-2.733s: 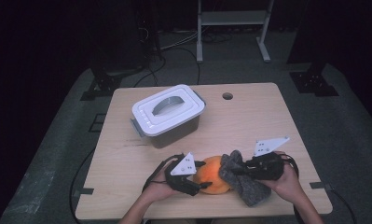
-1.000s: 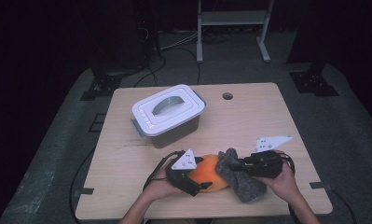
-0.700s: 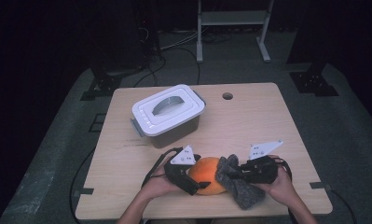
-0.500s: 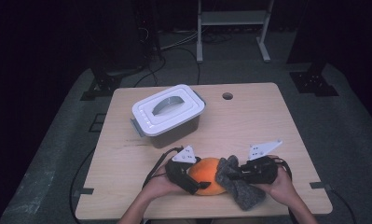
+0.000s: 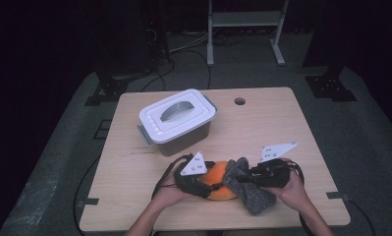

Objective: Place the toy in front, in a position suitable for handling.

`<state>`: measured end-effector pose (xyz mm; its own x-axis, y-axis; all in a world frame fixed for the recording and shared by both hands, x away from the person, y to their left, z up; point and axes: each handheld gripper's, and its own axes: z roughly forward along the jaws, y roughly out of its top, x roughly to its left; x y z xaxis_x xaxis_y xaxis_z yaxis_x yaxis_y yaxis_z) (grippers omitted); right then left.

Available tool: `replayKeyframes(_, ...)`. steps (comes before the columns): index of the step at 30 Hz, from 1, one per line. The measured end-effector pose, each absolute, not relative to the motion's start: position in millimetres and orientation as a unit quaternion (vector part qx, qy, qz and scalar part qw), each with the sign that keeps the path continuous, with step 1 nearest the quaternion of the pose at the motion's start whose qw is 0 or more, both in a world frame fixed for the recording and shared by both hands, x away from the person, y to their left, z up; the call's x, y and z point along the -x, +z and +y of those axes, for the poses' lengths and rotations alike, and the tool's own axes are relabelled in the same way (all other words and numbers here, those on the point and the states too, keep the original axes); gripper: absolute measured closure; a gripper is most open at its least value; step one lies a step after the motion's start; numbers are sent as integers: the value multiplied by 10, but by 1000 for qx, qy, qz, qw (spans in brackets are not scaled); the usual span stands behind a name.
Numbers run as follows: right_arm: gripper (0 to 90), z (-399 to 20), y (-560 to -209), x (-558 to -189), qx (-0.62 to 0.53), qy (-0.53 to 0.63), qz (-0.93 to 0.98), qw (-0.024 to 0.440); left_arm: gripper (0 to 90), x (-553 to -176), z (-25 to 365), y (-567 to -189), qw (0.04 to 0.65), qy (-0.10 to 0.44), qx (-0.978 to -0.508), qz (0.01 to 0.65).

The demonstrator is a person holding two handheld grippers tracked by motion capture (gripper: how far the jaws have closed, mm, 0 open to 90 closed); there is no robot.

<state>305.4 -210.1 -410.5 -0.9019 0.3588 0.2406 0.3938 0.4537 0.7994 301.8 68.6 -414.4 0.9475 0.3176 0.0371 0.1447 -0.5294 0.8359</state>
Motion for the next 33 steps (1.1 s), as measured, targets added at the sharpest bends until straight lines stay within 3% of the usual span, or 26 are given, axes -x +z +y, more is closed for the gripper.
replayKeyframes(2, 775, -2087, -4121, -3034, 216, -469, -856, 20, 93, -3064, 685, -4189, 464, 63, -870, 153)
replayKeyframes(6, 774, -2072, -4153, -2995, 209, -460, -862, 26, 53, -3103, 655, -4289, 451, 21, -878, 161)
replayKeyframes(12, 774, -2083, -4057, -2977, 212, -465, -860, 6, 297, -3013, 644, -4248, 448, 75, -882, 125)
replayKeyframes(15, 775, -2108, -3993, -2986, 217, -480, -850, -6, 352, -2945, 601, -4200, 445, 127, -882, 90)
replayKeyframes(17, 774, -2120, -3984, -2996, 222, -482, -847, -18, 349, -2916, 577, -4200, 439, 164, -880, 81)
replayKeyframes(25, 770, -2168, -4169, -3062, 236, -454, -859, -6, 200, -2991, 661, -4274, 445, 109, -883, 105)
replayKeyframes(33, 769, -2377, -4312, -3100, 274, -427, -862, 3, 196, -3020, 763, -4315, 452, 94, -879, 116)
